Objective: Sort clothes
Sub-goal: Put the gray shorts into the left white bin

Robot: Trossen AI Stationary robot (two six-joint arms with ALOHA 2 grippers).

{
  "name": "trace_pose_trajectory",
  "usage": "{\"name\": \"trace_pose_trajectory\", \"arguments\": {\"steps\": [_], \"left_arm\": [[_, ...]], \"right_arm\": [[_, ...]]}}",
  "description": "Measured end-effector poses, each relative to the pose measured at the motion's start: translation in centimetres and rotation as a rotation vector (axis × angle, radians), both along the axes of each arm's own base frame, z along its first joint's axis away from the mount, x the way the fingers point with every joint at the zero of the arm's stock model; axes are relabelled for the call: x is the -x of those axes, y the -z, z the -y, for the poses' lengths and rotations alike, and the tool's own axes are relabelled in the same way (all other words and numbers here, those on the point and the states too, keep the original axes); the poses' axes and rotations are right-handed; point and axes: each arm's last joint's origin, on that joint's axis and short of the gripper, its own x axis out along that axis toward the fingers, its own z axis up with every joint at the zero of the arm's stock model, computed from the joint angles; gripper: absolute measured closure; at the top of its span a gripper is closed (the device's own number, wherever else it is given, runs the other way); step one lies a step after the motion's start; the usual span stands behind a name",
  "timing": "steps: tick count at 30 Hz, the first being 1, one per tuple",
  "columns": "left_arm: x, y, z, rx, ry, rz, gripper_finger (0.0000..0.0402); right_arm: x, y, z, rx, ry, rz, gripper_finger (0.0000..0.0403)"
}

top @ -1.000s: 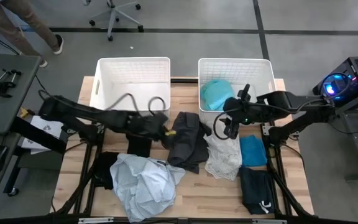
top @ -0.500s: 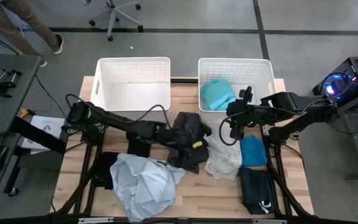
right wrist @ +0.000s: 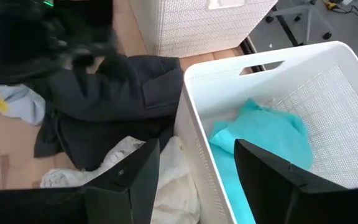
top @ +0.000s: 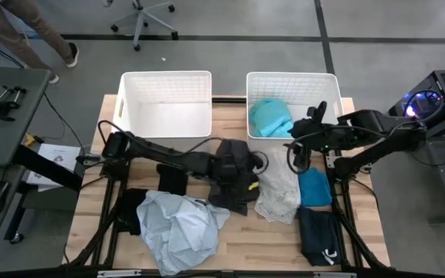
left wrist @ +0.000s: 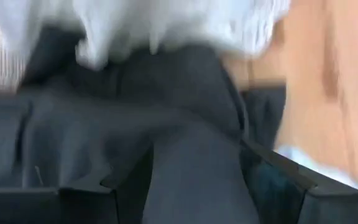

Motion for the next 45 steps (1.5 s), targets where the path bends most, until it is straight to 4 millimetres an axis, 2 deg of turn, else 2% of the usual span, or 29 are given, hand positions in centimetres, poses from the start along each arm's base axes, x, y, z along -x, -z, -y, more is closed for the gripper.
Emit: {"name": "trace_pose_trajectory", "arguments": {"steps": [3, 6, 11, 17, 23, 25, 28, 30, 34, 36, 37, 40, 45], "left_arm": [[1.0, -0.1, 2.6, -0.093, 0.045, -0.023, 0.0184], [1.3, 0.0, 4.4, -0.166, 0.054, 0.032, 0.0192], [0.8, 0.9, 3.7, -0.162, 0.024, 0.069, 0.0191], [1.1, 3.6, 3.5, -0.096, 0.004, 0.075, 0.017], [2.0, 5.5, 3.4, -0.312, 0.044, 0.041, 0.0163], [2.5, 6.0, 3.5, -0.328, 0.037, 0.008, 0.0167], [2.9, 6.3, 3.6, -0.298, -0.018, 0.002, 0.0187], [3.2, 6.5, 3.7, -0.286, -0.05, -0.013, 0.0213], [3.5, 6.5, 4.3, -0.266, -0.099, -0.011, 0.0308], [3.8, 6.0, 4.6, -0.279, -0.119, -0.027, 0.0367], [3.8, 5.7, 4.8, -0.282, -0.136, -0.031, 0.0382], [4.0, 4.1, 5.3, -0.322, -0.205, -0.009, 0.0385], [4.9, -1.6, 5.6, -0.425, -0.322, 0.13, 0.0395]], "right_arm": [[0.2, -0.1, 0.1, 0.019, 0.018, 0.009, 0.021], [0.4, -0.2, 0.2, 0.052, 0.028, 0.015, 0.021], [0.4, -0.3, 0.3, 0.083, 0.028, 0.01, 0.021], [0.5, -0.2, 0.3, 0.071, 0.025, 0.004, 0.021], [0.5, -0.2, 0.3, 0.083, 0.011, -0.004, 0.021], [0.5, -0.2, 0.3, 0.095, 0.011, -0.006, 0.021], [0.5, -0.3, 0.4, 0.106, 0.024, 0.0, 0.021], [0.4, -0.3, 0.4, 0.103, 0.03, 0.005, 0.021], [0.3, -0.4, 0.4, 0.107, 0.04, 0.026, 0.021], [0.1, -0.6, 0.4, 0.107, 0.052, 0.056, 0.021], [0.0, -0.6, 0.3, 0.103, 0.056, 0.072, 0.021], [-0.3, -1.0, 0.3, 0.083, 0.067, 0.13, 0.021], [-0.9, -1.6, 0.1, 0.051, 0.081, 0.224, 0.021]]}}
